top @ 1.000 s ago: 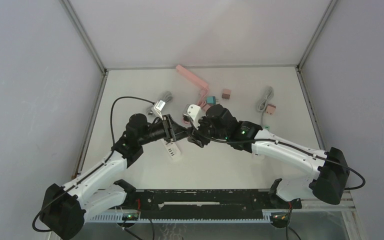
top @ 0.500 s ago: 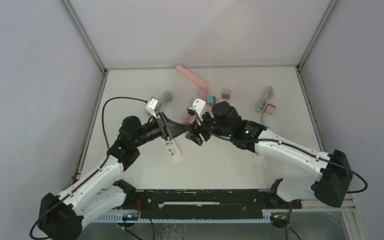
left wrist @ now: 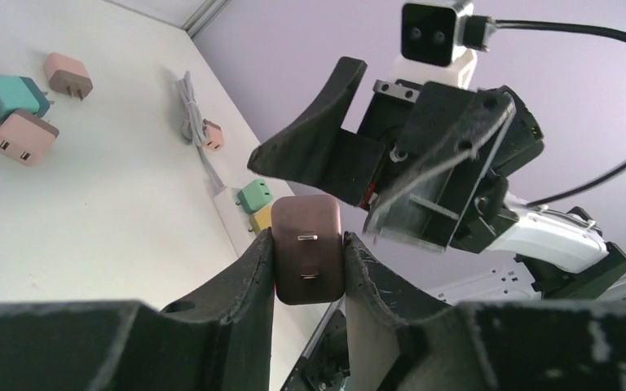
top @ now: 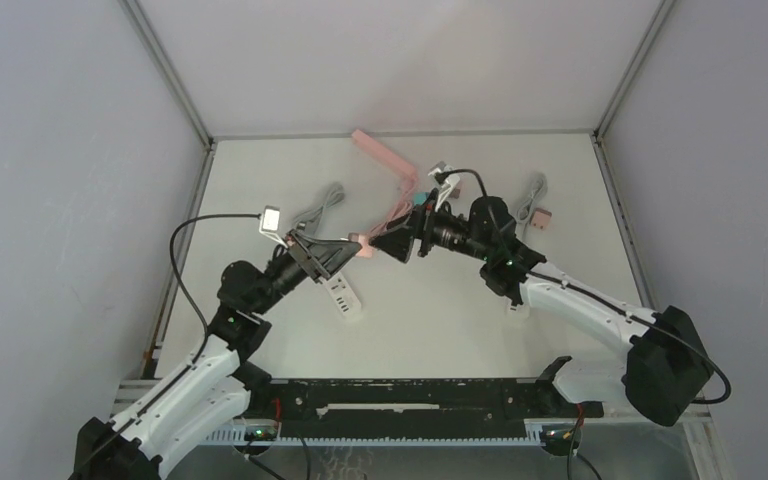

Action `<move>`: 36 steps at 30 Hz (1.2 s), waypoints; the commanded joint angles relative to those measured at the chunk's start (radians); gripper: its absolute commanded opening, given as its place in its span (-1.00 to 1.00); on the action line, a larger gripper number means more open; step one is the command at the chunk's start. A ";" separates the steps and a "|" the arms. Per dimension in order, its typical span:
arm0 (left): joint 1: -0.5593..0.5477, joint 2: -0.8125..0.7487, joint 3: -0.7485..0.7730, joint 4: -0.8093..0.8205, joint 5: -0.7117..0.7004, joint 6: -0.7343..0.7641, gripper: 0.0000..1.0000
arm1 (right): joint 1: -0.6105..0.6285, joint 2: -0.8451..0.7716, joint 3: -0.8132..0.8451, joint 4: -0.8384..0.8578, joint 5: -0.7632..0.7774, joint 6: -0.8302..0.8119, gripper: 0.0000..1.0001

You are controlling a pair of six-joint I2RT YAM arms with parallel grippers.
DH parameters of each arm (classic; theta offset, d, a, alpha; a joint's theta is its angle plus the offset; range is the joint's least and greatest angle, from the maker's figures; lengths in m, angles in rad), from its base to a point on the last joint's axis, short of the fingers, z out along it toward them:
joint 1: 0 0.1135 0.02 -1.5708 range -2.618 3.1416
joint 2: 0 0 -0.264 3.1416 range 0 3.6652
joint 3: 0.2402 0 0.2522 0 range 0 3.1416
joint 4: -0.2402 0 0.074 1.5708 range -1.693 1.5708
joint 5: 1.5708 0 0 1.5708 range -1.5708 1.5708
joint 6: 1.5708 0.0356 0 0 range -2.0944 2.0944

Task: Insert the plug
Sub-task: Adjust the plug.

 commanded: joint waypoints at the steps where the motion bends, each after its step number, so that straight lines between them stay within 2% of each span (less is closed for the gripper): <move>1: 0.003 -0.038 -0.042 0.161 -0.057 -0.064 -0.99 | -0.024 0.051 -0.013 0.350 -0.113 0.331 0.75; 5: 0.003 -0.059 -0.070 0.224 -0.080 -0.098 -0.99 | -0.017 0.107 -0.014 0.487 -0.150 0.446 0.69; 10: 0.003 -0.072 -0.097 0.269 -0.125 -0.127 -0.99 | -0.009 0.149 -0.012 0.580 -0.172 0.520 0.56; 17: 0.003 -0.039 -0.098 0.359 -0.144 -0.163 -0.99 | -0.004 0.184 0.022 0.575 -0.205 0.538 0.34; 28: 0.000 0.074 -0.095 0.545 -0.102 -0.254 -0.99 | -0.007 0.219 0.056 0.599 -0.235 0.564 0.14; 36: -0.008 0.081 -0.096 0.539 -0.094 -0.251 -0.99 | 0.003 0.240 0.083 0.610 -0.244 0.578 0.02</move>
